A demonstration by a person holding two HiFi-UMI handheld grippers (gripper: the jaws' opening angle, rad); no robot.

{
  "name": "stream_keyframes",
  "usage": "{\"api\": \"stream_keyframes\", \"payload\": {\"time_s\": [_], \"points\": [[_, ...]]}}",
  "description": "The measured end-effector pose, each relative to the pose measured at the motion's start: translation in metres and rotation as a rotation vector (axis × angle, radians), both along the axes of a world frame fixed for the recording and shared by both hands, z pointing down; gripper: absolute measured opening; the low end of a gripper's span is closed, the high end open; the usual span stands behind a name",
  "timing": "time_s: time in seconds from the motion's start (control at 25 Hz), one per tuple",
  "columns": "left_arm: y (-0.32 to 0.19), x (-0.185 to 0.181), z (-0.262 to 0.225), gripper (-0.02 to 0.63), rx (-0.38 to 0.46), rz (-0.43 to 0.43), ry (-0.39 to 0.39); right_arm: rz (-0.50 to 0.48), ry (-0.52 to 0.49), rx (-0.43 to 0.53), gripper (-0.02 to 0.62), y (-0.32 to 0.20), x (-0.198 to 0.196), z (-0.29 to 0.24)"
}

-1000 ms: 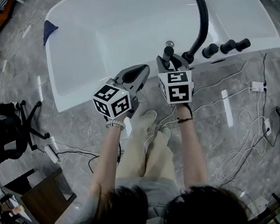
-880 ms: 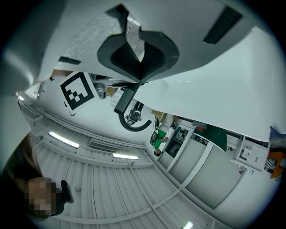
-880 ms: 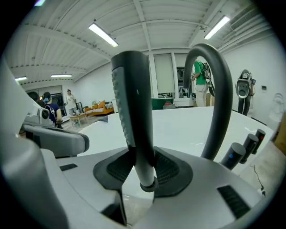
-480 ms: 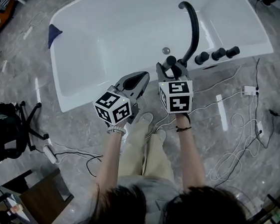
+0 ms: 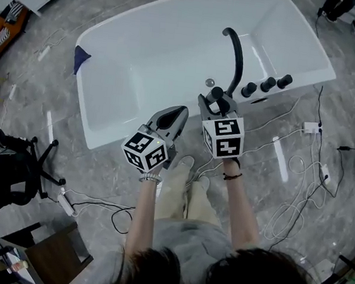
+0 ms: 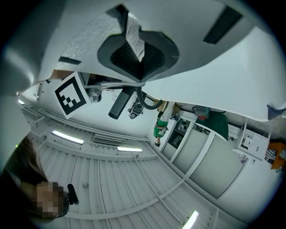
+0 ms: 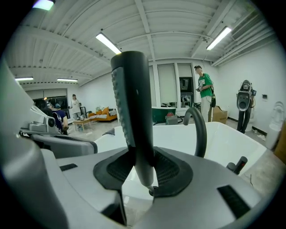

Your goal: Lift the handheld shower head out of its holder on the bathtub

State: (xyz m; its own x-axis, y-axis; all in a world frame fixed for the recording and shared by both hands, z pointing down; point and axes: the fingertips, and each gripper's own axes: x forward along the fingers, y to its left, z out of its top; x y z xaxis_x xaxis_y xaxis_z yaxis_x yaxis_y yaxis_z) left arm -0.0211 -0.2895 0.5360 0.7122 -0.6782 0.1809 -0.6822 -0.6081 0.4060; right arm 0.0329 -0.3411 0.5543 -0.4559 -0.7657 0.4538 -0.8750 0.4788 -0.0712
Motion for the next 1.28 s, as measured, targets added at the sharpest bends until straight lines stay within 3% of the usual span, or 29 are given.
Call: {"api": "stream_keyframes", "payload": {"time_s": [0.44,1.28], "points": [[0.022,-0.013,-0.065,0.005,0.086,-0.029,0.002,-0.052,-0.005,0.077,0.132,0.027,-0.016,-0.068],[0.081,-0.055,-0.131,0.005,0.198,-0.067,-0.032,-0.218,0.018,0.181,0.132,0.092,-0.069,-0.141]]}}
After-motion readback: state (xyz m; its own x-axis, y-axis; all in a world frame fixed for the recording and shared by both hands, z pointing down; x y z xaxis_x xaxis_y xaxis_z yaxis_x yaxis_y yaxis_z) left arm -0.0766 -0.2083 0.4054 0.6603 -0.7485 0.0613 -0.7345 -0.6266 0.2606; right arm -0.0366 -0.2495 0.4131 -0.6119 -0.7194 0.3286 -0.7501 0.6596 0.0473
